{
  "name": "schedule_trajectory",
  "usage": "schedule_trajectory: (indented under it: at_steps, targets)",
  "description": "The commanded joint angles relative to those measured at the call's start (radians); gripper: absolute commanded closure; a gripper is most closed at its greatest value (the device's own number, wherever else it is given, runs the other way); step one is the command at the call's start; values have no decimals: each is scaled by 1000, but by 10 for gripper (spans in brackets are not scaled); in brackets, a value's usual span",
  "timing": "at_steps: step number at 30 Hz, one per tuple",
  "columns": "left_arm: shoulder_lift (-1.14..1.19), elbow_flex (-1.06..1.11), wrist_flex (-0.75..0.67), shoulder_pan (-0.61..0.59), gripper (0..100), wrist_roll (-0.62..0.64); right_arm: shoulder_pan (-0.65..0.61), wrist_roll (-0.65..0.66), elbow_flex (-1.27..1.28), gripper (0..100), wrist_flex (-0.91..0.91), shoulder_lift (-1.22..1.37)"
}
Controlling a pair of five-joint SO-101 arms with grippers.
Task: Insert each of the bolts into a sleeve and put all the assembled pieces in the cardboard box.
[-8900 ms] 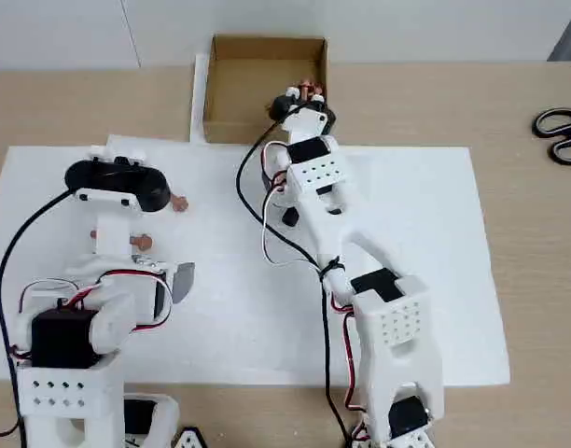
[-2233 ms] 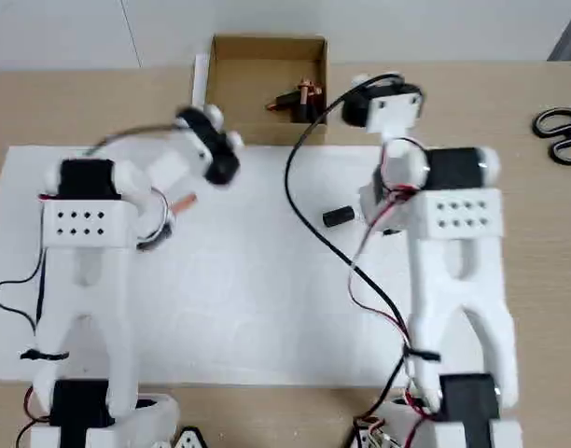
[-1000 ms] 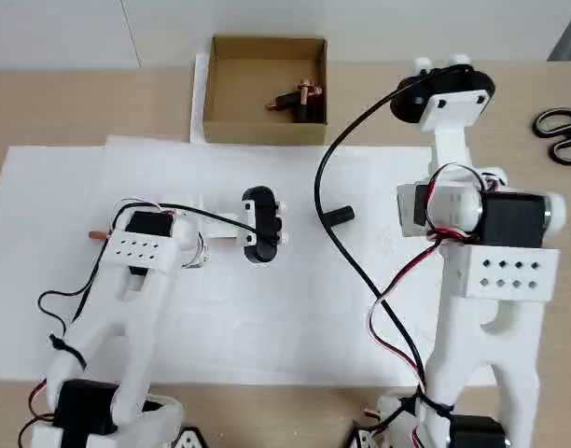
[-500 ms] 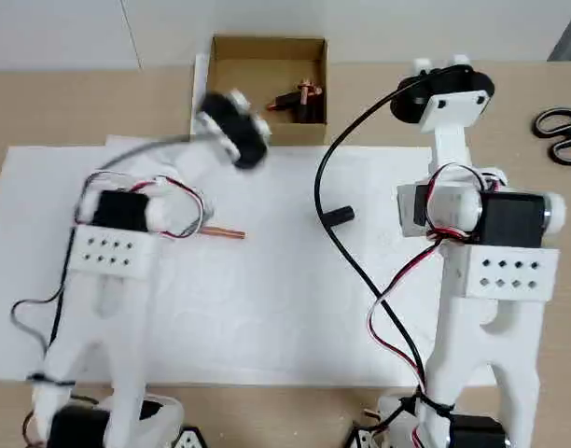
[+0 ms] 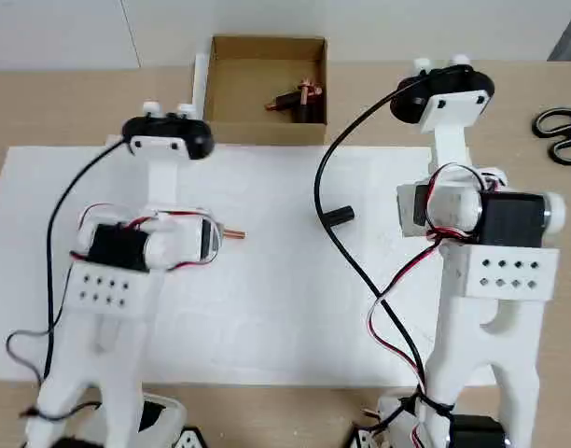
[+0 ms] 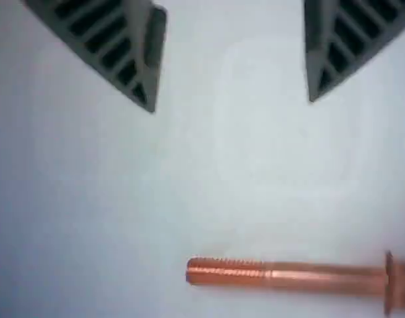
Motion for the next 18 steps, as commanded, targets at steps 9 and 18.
schedule_trajectory:
  at_steps: [9,18]
  targets:
    - [615,-564,242,-94,862,485,1,3,-6,995,12,-41]
    - [953,-875,350,-91,861,647,1,3,-6,995,13,-41]
